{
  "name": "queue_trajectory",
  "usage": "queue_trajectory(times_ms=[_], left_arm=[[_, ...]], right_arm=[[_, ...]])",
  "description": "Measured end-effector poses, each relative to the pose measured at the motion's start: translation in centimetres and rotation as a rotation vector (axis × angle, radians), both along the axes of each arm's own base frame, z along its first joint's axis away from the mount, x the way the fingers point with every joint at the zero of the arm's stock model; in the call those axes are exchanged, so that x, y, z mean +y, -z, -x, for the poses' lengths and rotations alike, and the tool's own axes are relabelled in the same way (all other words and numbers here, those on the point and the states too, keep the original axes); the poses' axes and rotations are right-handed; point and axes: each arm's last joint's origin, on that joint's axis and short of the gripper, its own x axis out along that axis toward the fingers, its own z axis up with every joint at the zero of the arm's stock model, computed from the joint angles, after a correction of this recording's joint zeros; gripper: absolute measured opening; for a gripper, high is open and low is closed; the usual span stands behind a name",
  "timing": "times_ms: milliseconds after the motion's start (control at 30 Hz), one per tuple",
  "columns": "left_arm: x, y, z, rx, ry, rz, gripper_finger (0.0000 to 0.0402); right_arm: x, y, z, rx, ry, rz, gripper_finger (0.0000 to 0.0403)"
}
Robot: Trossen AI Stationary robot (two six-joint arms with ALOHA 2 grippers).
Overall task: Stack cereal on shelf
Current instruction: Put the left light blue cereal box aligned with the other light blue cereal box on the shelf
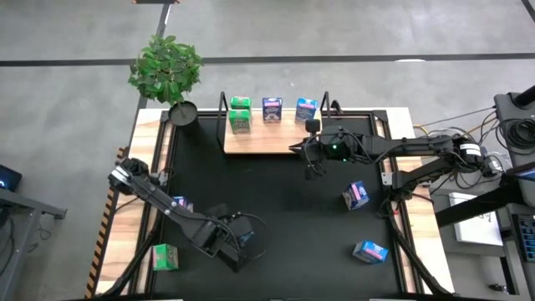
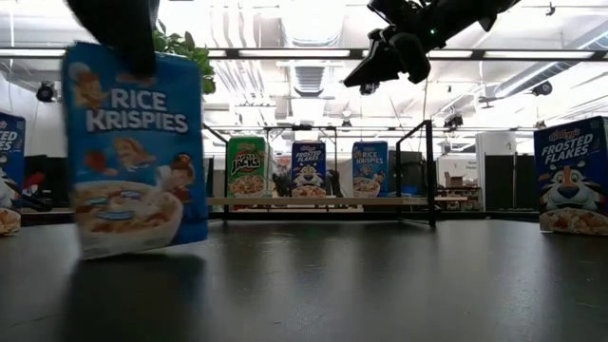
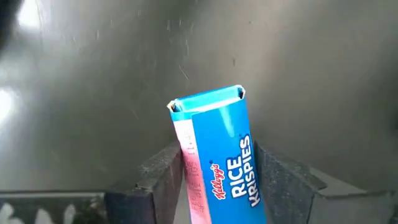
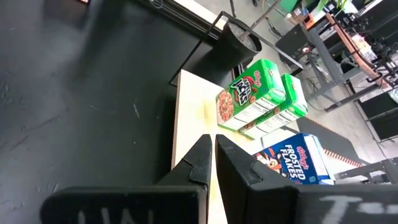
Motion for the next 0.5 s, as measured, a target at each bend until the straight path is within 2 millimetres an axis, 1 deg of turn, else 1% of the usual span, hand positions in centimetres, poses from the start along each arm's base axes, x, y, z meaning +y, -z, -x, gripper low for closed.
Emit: queue_trajectory(times_ms=[100, 200, 367, 500], left_arm=[[1.0, -0.9, -0.9, 0.001, 0.109, -0.039, 0.0170], [2.3, -2.6, -2.1, -0.019, 0.231, -0.080, 0.0166], [5.4, -5.1, -4.0, -0.026, 0.407, -0.146, 0.0161], [8.4, -6.3, -5.3, -0.022, 0.517, -0.174, 0.0157]], right_arm=[[0.0, 0.1, 0.0, 0.007, -0.001, 0.002, 0.0012], [0.0, 0.1, 0.1, 0.017, -0.004, 0.007, 0.0012], [0.0, 0.5, 0.3, 0.058, -0.002, 0.005, 0.0012], [0.1, 0.6, 0.8, 0.107, -0.001, -0.005, 0.0012]])
